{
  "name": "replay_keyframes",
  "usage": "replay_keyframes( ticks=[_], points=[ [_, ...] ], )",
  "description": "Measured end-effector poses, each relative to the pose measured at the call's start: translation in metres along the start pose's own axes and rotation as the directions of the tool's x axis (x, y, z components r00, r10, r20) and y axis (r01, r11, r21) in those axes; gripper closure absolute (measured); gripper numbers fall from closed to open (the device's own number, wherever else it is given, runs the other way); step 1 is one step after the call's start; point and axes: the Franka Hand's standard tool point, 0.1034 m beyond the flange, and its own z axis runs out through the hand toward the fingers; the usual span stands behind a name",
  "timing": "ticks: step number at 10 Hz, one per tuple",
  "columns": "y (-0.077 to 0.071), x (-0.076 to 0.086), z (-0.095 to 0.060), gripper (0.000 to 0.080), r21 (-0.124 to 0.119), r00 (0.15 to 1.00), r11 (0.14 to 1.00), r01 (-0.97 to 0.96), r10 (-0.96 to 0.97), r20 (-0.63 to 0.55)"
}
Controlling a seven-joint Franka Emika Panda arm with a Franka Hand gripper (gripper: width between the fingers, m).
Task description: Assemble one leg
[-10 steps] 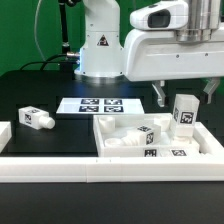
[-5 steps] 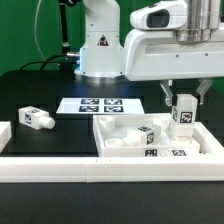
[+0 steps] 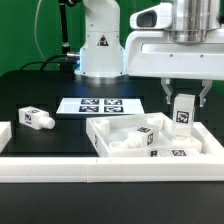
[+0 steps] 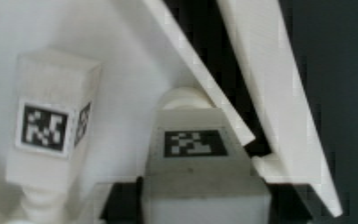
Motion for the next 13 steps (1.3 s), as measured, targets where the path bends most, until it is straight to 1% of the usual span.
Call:
replay_keyframes(
  ticks=[1,4,5,6,7,8,9,10,11,12,13],
  points=[
    [-0.0011,0.0011,-0.0002,0.0514,0.009,0.997,0.997,-0.073,0.073,-0.007],
    [-0.0018,0.0007,0.0000,0.0514,0.012,0.967,0.967,-0.254,0.254,-0.004],
    [-0.0017,0.0007,0.0001,0.0514,0.012,0.959,0.959,-0.283,0.283,-0.003],
    [-0.0013,0.0020,0.0004,0.0514,0.033,0.913,0.912,-0.408,0.408,0.005],
    [-0.0012,0.0033,0.0005,0.0514,0.059,0.858,0.857,-0.513,0.513,0.008],
    [-0.0008,0.0032,0.0006,0.0514,0.084,0.810,0.807,-0.584,0.586,0.011],
    [-0.0027,0.0031,0.0006,0.0514,0.096,0.720,0.715,-0.692,0.694,0.026],
    [-0.0037,0.0034,0.0005,0.0514,0.101,0.695,0.690,-0.717,0.718,0.030],
    [-0.0037,0.0035,0.0005,0.0513,0.102,0.724,0.719,-0.688,0.689,0.026],
    [-0.0028,0.0031,0.0013,0.0513,0.089,0.762,0.758,-0.646,0.647,0.022],
    [-0.0041,0.0057,-0.0001,0.0326,0.063,0.805,0.802,-0.594,0.593,0.022]
  ],
)
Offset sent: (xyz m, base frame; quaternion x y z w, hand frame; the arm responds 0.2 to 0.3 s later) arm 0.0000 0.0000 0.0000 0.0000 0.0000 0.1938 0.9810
